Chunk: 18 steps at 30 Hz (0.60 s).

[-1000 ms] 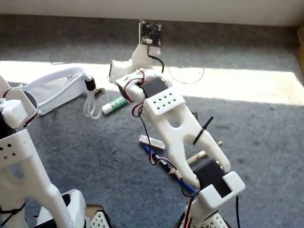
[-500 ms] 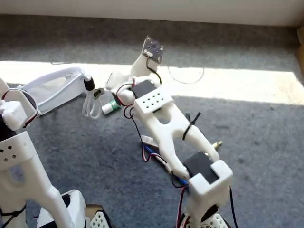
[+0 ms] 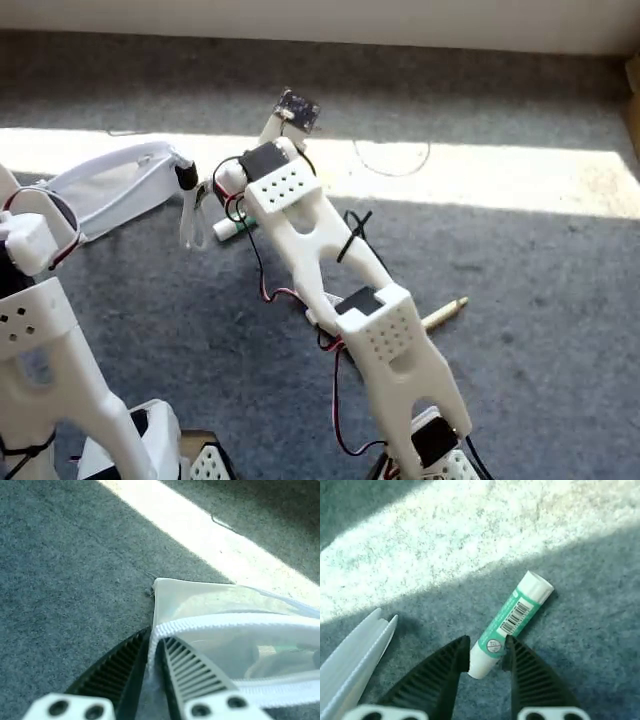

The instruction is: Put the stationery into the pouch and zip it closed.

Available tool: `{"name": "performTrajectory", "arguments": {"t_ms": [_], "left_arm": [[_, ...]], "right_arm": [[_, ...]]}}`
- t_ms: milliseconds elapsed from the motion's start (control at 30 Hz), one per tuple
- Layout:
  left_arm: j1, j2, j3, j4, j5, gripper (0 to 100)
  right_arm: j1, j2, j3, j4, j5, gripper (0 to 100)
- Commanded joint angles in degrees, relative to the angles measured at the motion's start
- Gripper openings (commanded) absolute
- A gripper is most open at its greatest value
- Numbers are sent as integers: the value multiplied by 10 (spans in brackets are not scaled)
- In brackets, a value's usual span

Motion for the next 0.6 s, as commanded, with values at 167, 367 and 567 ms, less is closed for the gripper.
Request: {"name": "performTrajectory", "arguments": {"t_ms": [167, 367, 567], "left_arm": [[-4, 9, 4, -8, 4, 7], [-4, 9, 5, -8, 4, 7], [-3, 9, 6, -6, 4, 7]], "right_arm": [[-3, 81, -240, 95, -5, 112], [8, 116, -263, 99, -5, 112], [26, 134, -263, 100, -5, 112]]}}
